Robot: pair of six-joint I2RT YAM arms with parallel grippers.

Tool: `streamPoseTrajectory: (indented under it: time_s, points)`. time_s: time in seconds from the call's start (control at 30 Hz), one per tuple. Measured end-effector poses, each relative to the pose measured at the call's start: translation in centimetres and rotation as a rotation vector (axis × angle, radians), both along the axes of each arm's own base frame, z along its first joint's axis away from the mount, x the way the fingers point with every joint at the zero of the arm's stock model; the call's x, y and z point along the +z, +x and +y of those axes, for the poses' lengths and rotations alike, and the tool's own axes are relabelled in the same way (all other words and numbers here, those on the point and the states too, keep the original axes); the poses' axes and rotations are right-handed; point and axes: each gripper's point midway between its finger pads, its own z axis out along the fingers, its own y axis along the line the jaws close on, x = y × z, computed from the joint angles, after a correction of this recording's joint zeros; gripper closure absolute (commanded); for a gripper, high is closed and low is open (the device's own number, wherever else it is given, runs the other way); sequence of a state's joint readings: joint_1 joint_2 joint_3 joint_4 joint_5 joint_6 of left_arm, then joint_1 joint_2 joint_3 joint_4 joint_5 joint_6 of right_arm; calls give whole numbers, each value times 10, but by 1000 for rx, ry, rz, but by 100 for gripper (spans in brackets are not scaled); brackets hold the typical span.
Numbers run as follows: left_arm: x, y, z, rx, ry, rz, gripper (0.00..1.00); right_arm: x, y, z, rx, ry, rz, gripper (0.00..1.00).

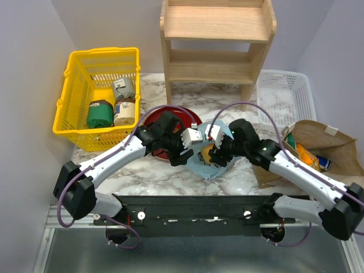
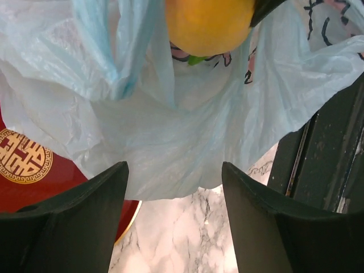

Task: Untie the knot of the grocery bags and take out the mixed food

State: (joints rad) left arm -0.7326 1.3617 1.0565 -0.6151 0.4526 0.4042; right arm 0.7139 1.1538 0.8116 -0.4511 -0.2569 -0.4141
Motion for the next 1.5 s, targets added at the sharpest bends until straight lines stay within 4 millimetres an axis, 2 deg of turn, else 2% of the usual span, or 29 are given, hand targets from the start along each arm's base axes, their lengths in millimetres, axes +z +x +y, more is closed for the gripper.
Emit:
streamPoseTrajectory:
  time_s: [0.07, 0.17, 0.27, 0.37, 0.43, 0.5, 0.6, 0.67, 0.73, 0.77, 0.83, 0.97, 1.07, 1.1, 1.13, 1.2, 1.23, 1.3, 1.37, 1.5]
  points:
    - [-3, 0, 0, 1, 7, 9, 24, 42, 2, 5, 32, 57, -81, 71]
    - [-10, 0, 0, 1, 23, 27, 24, 88, -4, 4, 65, 138, -187, 72]
    - [-15, 0, 0, 2, 34, 40, 24, 109, -14, -4, 72, 178, -237, 73]
    - [-16, -1, 1, 4, 40, 48, 24, 129, -8, -12, 22, 182, -287, 73]
    - [-15, -1, 1, 4, 40, 48, 24, 153, 10, -21, -57, 204, -328, 74]
    - [-15, -1, 1, 5, 40, 48, 24, 184, 43, -45, -204, 235, -381, 76]
    - [-14, -1, 1, 4, 40, 47, 24, 230, 106, -106, -488, 277, -452, 78]
    - [-14, -1, 1, 4, 41, 49, 23, 243, 139, -148, -647, 291, -468, 79]
    - [-14, -1, 1, 5, 42, 46, 23, 230, 163, -188, -782, 283, -430, 79]
    - [-14, 0, 2, 7, 44, 44, 23, 221, 170, -200, -825, 277, -404, 79]
    - [-13, 3, 3, 15, 47, 36, 23, 192, 185, -227, -925, 258, -322, 79]
    - [-12, 7, 7, 30, 53, 28, 23, 131, 209, -258, -1051, 210, -155, 77]
    - [-11, 9, 9, 39, 59, 29, 22, 94, 234, -274, -1104, 168, -65, 61]
    - [-10, 10, 9, 40, 58, 27, 22, 79, 244, -279, -1113, 152, -36, 42]
    - [-8, 10, 9, 41, 57, 25, 22, 66, 249, -283, -1120, 132, -12, 30]
    - [-6, 11, 8, 42, 55, 22, 21, 44, 253, -289, -1132, 93, 22, 15]
    - [-4, 12, 8, 42, 54, 19, 21, 36, 254, -292, -1143, 71, 35, 12]
    - [0, 14, 7, 44, 49, 11, 21, 29, 252, -296, -1156, 48, 45, 4]
    - [3, 16, 6, 47, 46, 3, 21, 35, 252, -295, -1161, 56, 34, 0]
    - [6, 19, 6, 52, 46, -8, 21, 72, 239, -282, -1141, 148, -13, 1]
